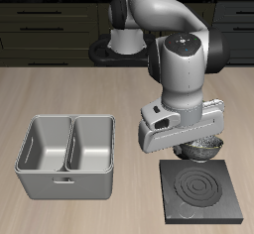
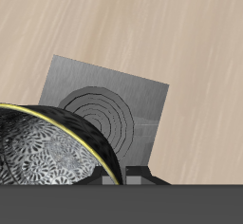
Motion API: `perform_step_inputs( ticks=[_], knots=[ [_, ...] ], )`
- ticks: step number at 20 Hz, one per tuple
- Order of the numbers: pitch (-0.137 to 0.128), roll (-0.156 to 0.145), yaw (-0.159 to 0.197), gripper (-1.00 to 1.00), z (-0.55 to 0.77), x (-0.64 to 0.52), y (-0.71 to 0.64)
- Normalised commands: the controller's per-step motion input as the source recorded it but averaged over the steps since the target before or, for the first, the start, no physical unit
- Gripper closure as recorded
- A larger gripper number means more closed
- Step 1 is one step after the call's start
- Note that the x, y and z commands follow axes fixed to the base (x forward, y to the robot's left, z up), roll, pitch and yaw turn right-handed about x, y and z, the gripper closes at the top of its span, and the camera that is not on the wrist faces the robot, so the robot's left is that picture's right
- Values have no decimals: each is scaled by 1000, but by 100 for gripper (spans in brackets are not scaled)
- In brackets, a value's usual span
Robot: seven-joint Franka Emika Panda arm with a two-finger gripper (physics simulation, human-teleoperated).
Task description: Place the black bowl on the flat stove and turn on the flat stove
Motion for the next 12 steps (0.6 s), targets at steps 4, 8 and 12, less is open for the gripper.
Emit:
perform_step_inputs(
  ticks=[4, 8, 12],
  knots=[
    [13, -9, 12, 100, -134, 57, -49],
    [12, 2, 13, 100, -115, 25, -36],
    [14, 3, 22, 100, -121, 44, -34]
  ],
)
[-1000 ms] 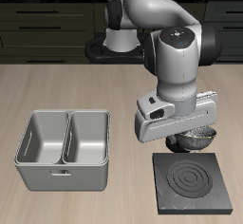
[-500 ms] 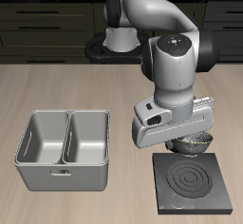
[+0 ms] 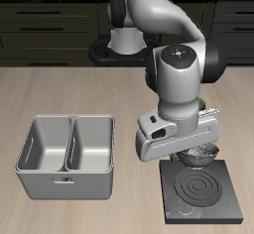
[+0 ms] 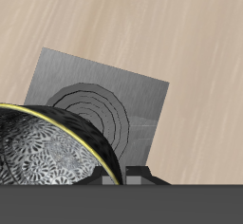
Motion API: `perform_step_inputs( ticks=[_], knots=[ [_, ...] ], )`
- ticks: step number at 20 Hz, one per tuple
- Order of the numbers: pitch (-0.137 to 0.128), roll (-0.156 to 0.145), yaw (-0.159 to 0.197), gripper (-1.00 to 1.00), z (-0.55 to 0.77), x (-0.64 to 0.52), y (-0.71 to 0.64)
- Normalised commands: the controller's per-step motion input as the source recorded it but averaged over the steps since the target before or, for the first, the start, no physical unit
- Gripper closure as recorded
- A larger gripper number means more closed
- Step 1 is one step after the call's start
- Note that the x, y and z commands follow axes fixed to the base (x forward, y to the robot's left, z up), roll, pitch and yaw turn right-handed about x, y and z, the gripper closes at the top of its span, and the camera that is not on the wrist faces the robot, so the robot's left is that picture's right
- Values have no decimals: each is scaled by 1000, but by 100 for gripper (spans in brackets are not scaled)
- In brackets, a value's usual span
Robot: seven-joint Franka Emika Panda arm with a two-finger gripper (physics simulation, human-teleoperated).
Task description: Place the black bowl on the flat stove and turn on the flat stove
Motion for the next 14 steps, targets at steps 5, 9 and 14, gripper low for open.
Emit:
perform_step_inputs(
  ticks=[5, 9, 14],
  knots=[
    [14, 42, 32, 100, -141, 55, 144],
    [24, 22, 33, 100, -185, 65, 91],
    [22, 9, 33, 100, -212, 65, 28]
  ],
)
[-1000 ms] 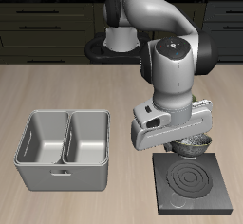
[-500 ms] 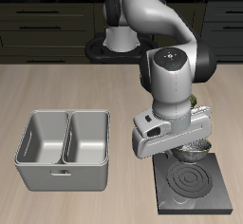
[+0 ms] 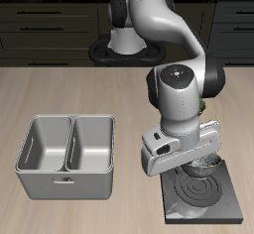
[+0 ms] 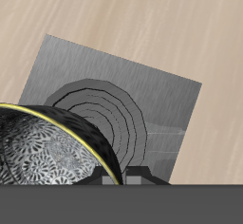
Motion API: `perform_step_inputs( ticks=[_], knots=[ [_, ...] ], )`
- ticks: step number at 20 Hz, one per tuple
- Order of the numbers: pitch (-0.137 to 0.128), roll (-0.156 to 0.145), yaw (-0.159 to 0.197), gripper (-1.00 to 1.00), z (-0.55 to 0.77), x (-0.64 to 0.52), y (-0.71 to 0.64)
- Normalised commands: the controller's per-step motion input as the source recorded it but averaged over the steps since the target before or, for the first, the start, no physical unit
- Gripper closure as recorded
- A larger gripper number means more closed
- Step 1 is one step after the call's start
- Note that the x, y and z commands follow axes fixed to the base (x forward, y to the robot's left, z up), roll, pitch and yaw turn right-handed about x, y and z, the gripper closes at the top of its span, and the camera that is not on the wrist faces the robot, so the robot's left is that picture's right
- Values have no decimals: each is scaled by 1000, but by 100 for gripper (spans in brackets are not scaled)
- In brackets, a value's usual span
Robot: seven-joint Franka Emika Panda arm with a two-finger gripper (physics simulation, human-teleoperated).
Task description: Place the black bowl on the flat stove and turn on the flat stove
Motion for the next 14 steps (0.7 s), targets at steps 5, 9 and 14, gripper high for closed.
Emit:
perform_step_inputs(
  ticks=[5, 9, 14],
  knots=[
    [18, 17, 30, 100, -143, 50, 58],
    [-16, 31, 12, -100, 20, -48, 9],
    [-15, 20, -10, -100, 26, -65, -97]
  ],
)
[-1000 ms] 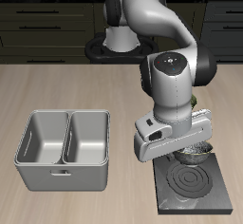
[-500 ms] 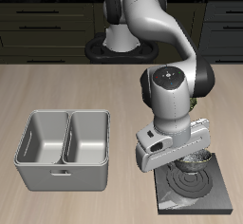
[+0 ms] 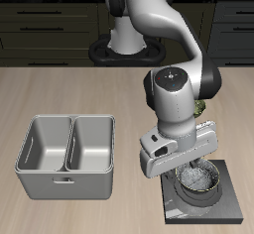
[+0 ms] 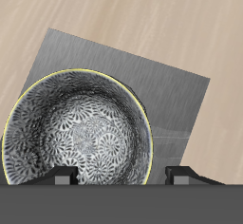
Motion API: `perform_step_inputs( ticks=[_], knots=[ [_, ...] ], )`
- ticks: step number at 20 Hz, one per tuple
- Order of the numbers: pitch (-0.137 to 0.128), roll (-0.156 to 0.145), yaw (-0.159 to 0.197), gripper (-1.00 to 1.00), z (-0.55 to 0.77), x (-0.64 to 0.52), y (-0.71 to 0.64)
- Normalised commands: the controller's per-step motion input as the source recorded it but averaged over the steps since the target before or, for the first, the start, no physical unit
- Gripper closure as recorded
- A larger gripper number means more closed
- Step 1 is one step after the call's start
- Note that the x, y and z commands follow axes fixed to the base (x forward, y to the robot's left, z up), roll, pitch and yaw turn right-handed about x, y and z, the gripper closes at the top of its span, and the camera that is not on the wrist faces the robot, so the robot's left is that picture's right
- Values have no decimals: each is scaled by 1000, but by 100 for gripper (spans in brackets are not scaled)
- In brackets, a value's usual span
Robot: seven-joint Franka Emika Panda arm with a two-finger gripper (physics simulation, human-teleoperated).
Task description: Place the black bowl on the flat stove and turn on the flat stove
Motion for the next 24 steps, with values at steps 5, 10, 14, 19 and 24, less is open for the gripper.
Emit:
perform_step_inputs(
  ticks=[5, 10, 14, 19, 24],
  knots=[
    [-22, 5, -15, -100, 93, -95, -62],
    [-25, 30, -49, -100, 160, -261, 14],
    [-5, -5, -73, -100, 63, -200, 5],
    [-9, -36, -151, -100, 44, -345, 4],
    [-18, -9, -151, -100, 20, -355, 235]
  ],
)
